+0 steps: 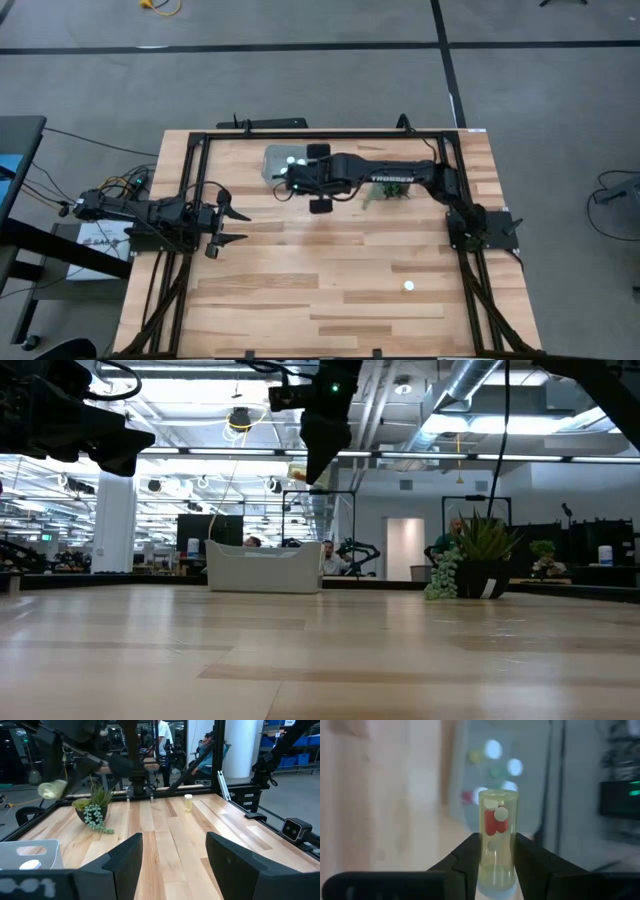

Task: Pick and place pill bottles into a basket
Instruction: Put the left yellow pill bottle into the gray container

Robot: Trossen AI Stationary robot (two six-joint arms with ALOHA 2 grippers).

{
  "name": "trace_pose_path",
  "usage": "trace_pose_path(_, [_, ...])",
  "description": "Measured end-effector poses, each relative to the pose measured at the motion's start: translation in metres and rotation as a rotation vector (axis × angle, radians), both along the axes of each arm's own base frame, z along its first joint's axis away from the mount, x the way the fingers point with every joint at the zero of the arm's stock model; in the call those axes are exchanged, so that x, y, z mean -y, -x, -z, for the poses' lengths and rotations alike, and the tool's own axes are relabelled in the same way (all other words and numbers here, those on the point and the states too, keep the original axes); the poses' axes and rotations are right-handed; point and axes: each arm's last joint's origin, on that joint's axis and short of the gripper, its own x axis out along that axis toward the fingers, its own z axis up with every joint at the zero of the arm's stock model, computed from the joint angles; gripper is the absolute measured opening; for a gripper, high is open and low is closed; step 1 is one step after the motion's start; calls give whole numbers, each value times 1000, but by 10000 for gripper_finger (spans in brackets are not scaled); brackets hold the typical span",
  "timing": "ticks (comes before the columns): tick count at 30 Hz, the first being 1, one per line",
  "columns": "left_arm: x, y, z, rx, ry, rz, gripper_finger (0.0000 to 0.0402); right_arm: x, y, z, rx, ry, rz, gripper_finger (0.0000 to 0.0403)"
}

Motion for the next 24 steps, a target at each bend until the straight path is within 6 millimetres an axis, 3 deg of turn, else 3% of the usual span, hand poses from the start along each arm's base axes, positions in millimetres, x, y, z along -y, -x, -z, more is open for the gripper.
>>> trace_pose_path(9, [0, 0, 0, 0, 0, 0, 208, 21, 2, 0, -162, 241, -112, 101])
trace_pose_path(24, [0, 0, 0, 0, 0, 0, 208, 43, 2, 31, -499, 466, -351, 101])
